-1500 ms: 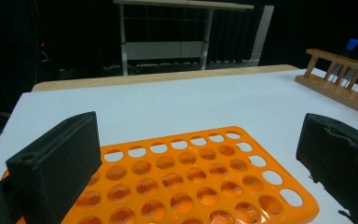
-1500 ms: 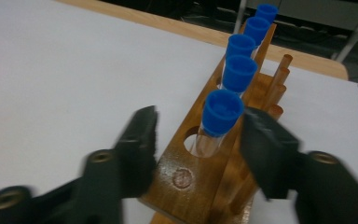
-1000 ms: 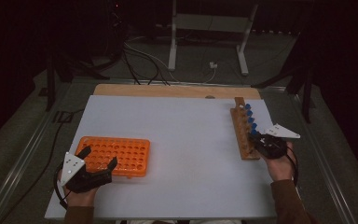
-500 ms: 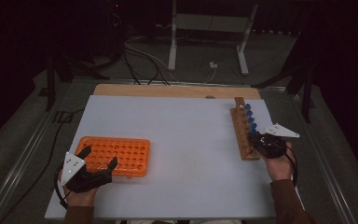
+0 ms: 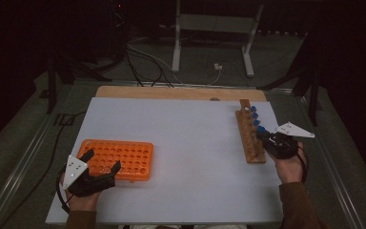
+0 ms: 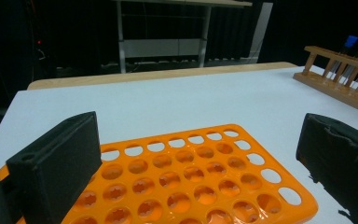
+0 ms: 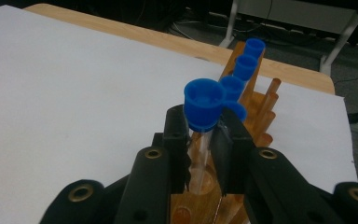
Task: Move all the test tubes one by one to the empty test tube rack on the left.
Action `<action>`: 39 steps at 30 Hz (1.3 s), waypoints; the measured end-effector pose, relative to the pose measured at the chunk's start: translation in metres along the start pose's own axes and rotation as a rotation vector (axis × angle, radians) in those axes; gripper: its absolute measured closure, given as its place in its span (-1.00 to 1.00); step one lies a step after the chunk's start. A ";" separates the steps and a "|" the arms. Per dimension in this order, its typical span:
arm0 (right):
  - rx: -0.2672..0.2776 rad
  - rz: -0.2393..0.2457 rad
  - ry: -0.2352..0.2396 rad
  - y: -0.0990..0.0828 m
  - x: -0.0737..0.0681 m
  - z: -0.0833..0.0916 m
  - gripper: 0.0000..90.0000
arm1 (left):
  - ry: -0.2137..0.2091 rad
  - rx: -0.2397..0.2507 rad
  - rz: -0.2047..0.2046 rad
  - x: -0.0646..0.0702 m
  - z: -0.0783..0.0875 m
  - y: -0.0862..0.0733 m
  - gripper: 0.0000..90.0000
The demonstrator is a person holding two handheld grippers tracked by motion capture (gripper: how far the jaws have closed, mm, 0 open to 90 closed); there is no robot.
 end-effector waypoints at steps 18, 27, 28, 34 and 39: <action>0.077 0.026 0.028 0.032 -0.001 0.026 0.72 | -0.024 0.000 -0.050 0.013 -0.006 0.009 -0.98; 0.111 0.047 0.084 0.046 -0.020 0.031 0.72 | -0.078 -0.006 -0.080 0.024 -0.016 0.019 -0.98; 0.106 0.049 0.094 0.046 -0.023 0.029 0.72 | -0.086 -0.006 -0.079 0.026 -0.018 0.020 -0.98; 0.090 0.053 0.148 0.046 -0.043 0.016 0.72 | -0.136 -0.017 -0.093 0.041 -0.030 0.027 -0.98; 0.085 0.050 0.198 0.046 -0.061 0.008 0.72 | -0.164 -0.022 -0.092 0.053 -0.043 0.031 -0.97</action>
Point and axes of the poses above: each handheld gripper's, and its own axes: z roughly backward along the jaws, y roughly out of its top, x roughly to its right, the point moved 6 cm from there along -z, roughly forward along the jaws, and after that the axes turned 2 degrees about x, right-handed, at the moved point
